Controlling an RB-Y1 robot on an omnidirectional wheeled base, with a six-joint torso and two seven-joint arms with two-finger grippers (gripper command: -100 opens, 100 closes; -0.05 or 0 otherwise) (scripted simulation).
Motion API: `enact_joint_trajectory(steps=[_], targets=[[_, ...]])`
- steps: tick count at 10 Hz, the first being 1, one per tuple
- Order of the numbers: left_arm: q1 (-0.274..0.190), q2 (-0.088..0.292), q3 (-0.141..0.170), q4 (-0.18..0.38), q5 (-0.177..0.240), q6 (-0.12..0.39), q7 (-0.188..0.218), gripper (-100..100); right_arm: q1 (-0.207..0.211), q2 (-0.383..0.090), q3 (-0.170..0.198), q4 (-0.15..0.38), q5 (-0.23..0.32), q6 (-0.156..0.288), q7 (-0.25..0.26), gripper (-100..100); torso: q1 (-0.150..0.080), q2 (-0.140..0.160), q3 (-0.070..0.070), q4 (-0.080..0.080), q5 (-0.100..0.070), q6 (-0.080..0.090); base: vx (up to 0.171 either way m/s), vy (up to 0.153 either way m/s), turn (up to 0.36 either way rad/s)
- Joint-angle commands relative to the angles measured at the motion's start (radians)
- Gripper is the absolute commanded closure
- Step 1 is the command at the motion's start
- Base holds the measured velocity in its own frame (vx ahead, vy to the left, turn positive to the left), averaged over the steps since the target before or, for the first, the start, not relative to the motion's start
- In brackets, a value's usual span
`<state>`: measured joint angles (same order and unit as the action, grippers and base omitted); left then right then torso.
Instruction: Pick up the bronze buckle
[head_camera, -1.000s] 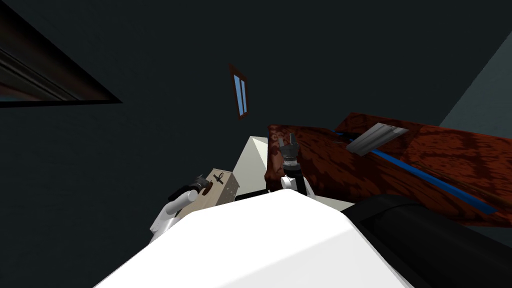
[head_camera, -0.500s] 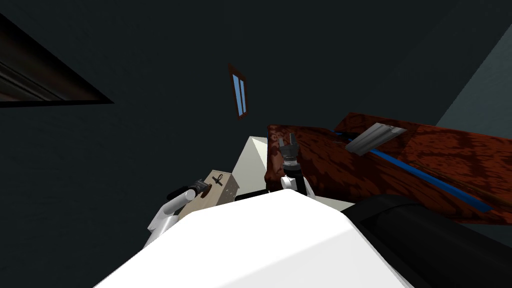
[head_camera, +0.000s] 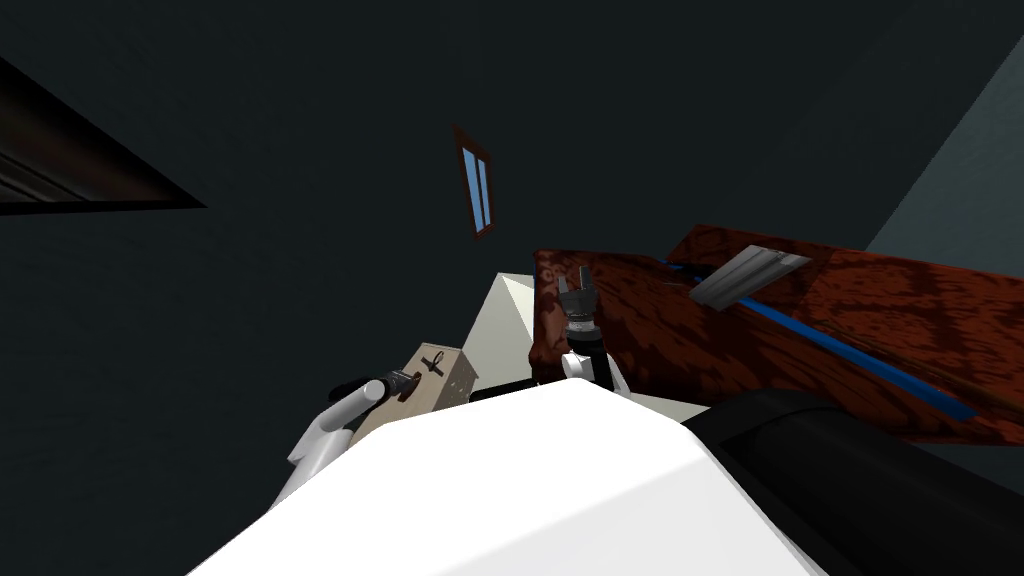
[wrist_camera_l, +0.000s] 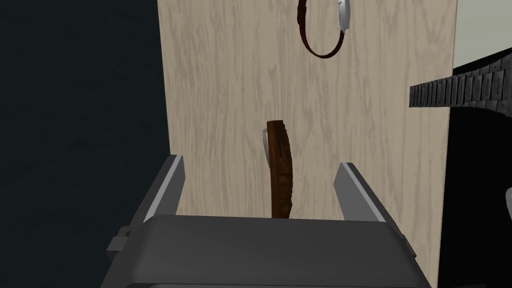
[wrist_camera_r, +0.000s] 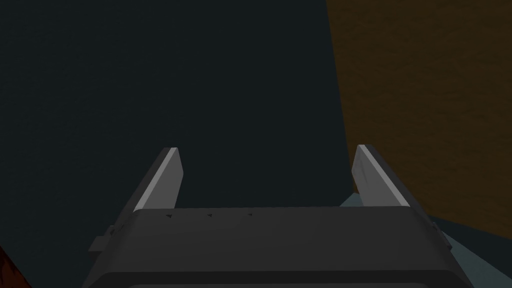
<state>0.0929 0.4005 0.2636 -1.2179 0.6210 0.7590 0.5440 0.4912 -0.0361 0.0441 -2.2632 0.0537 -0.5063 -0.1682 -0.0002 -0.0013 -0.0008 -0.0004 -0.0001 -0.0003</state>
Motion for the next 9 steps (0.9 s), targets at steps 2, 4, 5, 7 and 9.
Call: enact_joint_trajectory(steps=[2,4,5,7,9], targets=[[-0.018,0.019,0.014,0.052,0.026,0.062,0.023,-100,0.000,0.000,0.000,0.000,0.000,0.000,0.000,0,0.000,-0.001,0.000,0.000,0.000,0.000,0.031,-0.002,-0.023],[-0.042,0.041,0.029,0.111,0.051,0.128,0.050,-100,0.000,0.000,0.000,0.000,0.000,0.000,0.000,0,0.000,0.000,0.000,0.000,0.000,0.000,0.028,-0.001,-0.027],[-0.052,0.050,0.035,0.137,0.062,0.155,0.061,-100,0.000,0.000,0.000,0.000,0.000,0.000,0.000,0,0.000,0.000,0.000,0.000,0.000,0.000,0.035,0.003,-0.027],[-0.068,0.066,0.046,0.178,0.079,0.200,0.080,-100,0.000,0.000,0.000,0.000,0.000,0.000,0.000,0,0.000,0.000,0.000,0.000,0.000,0.000,0.019,0.006,-0.023],[-0.078,0.076,0.053,0.204,0.091,0.229,0.093,-100,0.000,0.000,0.000,0.000,0.000,0.000,0.000,0,0.000,0.001,0.001,0.000,0.000,0.000,0.005,0.006,-0.017]])
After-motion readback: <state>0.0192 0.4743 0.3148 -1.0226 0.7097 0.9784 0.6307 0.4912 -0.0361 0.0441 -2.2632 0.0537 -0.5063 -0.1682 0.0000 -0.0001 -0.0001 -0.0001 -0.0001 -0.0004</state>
